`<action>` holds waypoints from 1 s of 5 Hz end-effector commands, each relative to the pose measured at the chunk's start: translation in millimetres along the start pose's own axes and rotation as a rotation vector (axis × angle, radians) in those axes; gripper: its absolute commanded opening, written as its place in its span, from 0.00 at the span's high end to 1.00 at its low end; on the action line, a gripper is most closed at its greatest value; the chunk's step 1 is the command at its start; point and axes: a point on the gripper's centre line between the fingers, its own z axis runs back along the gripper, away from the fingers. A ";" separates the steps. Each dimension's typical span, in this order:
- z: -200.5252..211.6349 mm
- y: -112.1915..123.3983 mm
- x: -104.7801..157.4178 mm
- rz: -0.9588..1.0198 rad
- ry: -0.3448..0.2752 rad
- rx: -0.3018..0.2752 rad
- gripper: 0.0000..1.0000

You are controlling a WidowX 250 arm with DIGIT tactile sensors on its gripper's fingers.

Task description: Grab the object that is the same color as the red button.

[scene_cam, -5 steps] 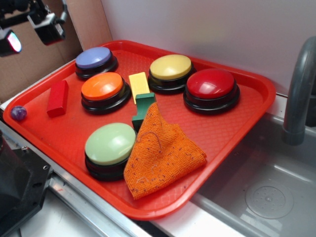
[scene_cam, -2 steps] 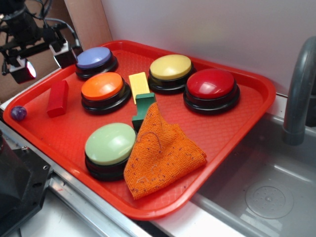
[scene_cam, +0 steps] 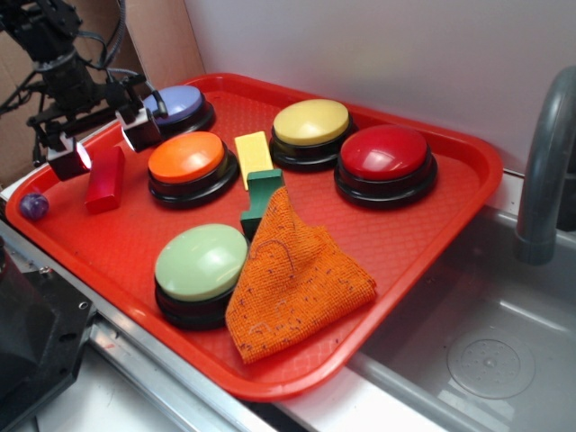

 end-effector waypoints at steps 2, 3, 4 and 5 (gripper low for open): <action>-19.3 15.3 14.2 0.018 0.010 -0.034 0.00; -21.6 12.5 12.2 0.018 0.002 -0.025 0.42; -17.5 9.9 11.1 -0.020 -0.003 0.025 1.00; -6.1 4.1 7.3 -0.070 -0.027 0.058 1.00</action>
